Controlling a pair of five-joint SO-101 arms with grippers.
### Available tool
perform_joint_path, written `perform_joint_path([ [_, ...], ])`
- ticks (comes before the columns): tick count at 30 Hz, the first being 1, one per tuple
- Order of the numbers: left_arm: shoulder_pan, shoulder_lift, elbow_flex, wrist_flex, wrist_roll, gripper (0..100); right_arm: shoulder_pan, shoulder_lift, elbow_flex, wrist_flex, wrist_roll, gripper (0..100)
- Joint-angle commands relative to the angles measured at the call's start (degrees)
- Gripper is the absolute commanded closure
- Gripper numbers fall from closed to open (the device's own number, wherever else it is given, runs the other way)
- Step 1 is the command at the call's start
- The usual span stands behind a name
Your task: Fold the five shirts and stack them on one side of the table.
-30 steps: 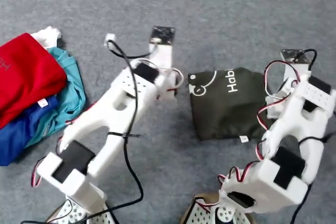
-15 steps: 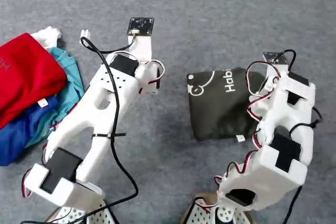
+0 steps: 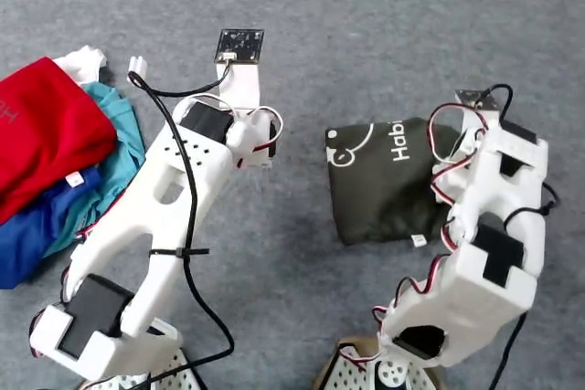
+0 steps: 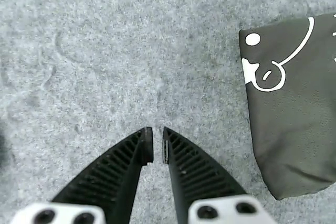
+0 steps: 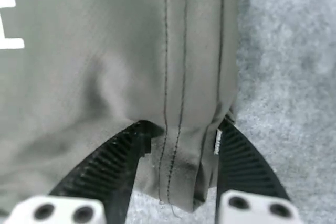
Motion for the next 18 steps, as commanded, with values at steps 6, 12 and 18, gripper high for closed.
perform_joint_path([
  [6,-0.6,-2.7,-0.3,0.4,-0.4,95,4.1,8.1,-10.0,8.5,3.0,77.7],
  [12,-0.1,-2.7,-0.3,0.0,-0.4,95,4.5,6.8,-9.8,8.8,7.2,77.6],
  [18,-0.1,-2.7,-0.4,0.2,-0.4,95,3.6,5.1,-9.8,9.1,9.4,72.6],
])
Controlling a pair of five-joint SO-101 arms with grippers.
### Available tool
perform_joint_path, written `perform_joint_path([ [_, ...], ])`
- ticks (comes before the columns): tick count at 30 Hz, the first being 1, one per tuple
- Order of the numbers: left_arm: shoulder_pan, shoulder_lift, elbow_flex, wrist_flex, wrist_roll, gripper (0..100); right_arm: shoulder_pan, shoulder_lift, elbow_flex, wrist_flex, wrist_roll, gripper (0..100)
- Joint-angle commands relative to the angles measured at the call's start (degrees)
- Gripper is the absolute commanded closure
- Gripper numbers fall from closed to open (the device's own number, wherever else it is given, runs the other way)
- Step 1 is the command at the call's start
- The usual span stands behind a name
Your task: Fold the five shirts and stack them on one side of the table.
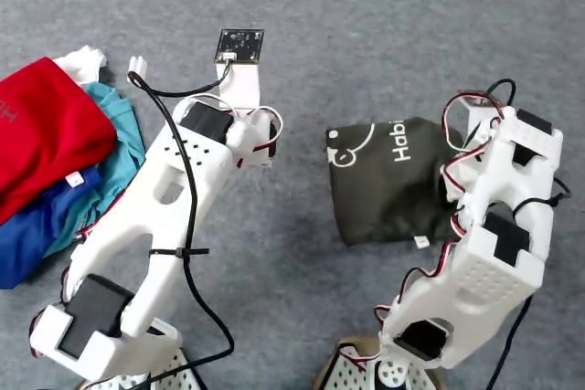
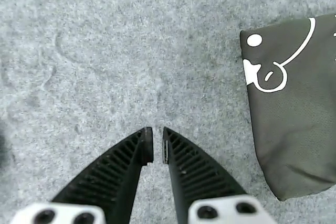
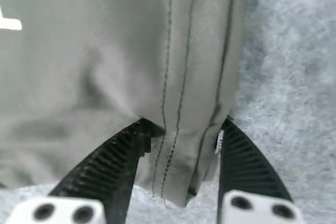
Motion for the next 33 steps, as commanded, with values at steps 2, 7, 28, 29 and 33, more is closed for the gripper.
perform_joint_path([
  [2,-0.3,-2.7,-0.4,0.3,-0.4,95,0.8,-1.2,-0.5,0.4,4.0,66.1],
  [7,-0.4,-2.7,-0.4,0.3,-0.4,95,0.9,-1.3,-0.6,2.1,4.6,61.3],
  [28,-0.5,-2.7,-0.3,0.3,-0.5,95,-3.1,-1.0,3.5,-3.3,4.7,99.3],
  [29,-0.5,-2.7,-0.3,0.3,-0.5,95,-3.2,-1.0,3.5,-3.3,4.7,99.3],
  [33,-0.5,-2.7,-0.3,0.3,-0.5,95,-3.3,-2.8,1.5,-2.1,4.7,99.6],
])
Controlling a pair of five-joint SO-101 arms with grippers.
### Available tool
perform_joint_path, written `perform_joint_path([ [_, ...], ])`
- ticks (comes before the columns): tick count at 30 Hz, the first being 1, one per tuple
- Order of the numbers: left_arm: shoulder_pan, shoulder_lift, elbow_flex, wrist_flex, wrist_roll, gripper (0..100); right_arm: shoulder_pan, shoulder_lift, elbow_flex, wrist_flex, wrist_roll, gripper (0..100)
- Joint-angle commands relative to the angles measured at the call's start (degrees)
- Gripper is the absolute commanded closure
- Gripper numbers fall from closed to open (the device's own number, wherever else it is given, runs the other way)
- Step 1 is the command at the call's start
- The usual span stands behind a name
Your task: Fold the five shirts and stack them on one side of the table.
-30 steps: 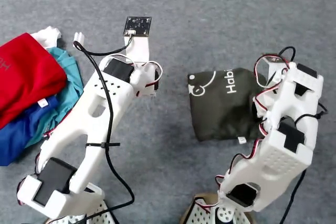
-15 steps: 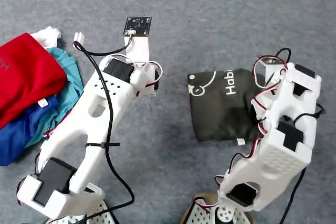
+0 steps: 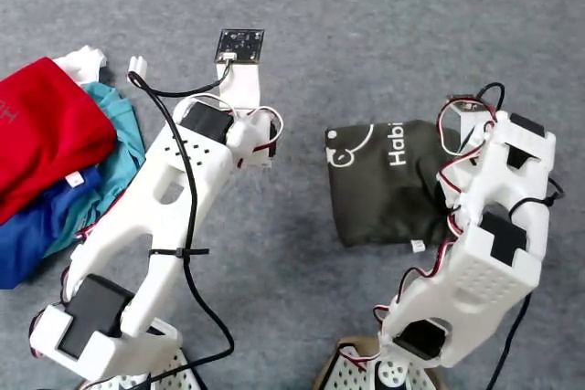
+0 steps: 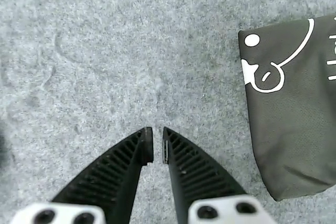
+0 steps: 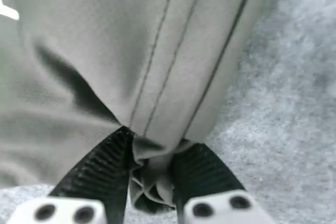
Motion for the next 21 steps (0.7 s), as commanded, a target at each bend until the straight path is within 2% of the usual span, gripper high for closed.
perform_joint_path([
  [1,-0.6,-2.7,-0.4,0.3,-0.5,95,-1.7,-3.0,-2.5,1.4,0.8,99.6],
  [10,-0.6,-2.8,-0.8,0.3,-0.5,95,-4.9,-8.5,-22.8,2.7,4.2,99.6],
  [16,-0.7,-2.8,-0.7,0.4,-0.5,95,-2.4,3.1,-35.2,-0.1,5.0,99.6],
  [21,-0.7,-2.8,-0.4,0.4,-0.5,95,2.6,14.3,-46.3,3.2,5.8,99.5],
])
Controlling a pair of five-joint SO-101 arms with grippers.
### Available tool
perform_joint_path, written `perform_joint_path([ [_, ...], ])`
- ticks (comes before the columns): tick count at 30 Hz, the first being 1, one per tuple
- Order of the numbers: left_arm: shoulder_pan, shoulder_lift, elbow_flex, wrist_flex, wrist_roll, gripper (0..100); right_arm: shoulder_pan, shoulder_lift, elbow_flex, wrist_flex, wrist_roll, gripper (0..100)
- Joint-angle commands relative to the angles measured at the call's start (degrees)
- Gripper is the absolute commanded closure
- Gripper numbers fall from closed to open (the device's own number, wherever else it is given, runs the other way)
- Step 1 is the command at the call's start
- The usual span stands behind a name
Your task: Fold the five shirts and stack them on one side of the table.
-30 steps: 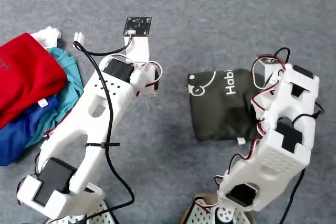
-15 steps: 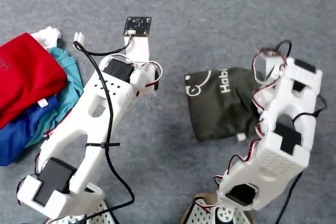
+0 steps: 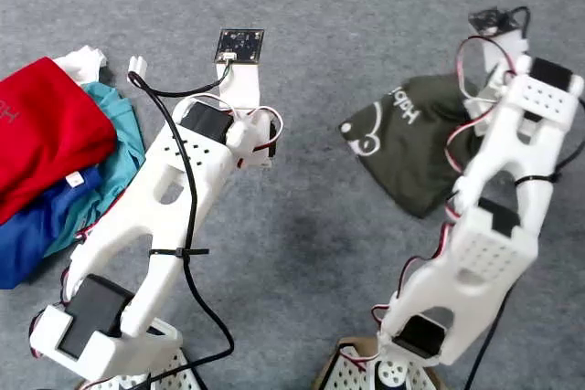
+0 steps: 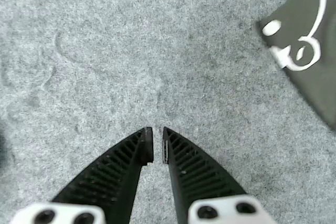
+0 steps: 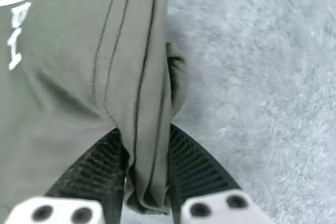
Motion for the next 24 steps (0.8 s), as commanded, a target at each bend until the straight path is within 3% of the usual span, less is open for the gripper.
perform_joint_path([
  [1,-0.7,-2.8,-0.4,0.4,-0.5,95,3.6,5.1,-10.1,3.2,2.1,99.5],
  [7,-0.7,-2.8,-0.8,0.4,-0.5,95,7.1,12.9,-24.1,8.5,2.5,99.6],
  [16,-1.0,-2.9,-0.8,0.4,-0.5,95,6.9,20.3,-37.4,16.7,2.5,98.8],
  [19,-3.3,-4.6,-1.0,1.6,-0.9,94,6.2,21.3,-40.6,20.0,1.2,84.0],
  [21,-6.0,-6.4,-2.1,4.9,-3.4,87,6.3,21.3,-43.1,21.0,-2.0,74.9],
  [24,-12.7,-9.3,-5.1,11.0,-3.8,78,5.7,21.1,-47.1,23.6,-0.3,73.7],
])
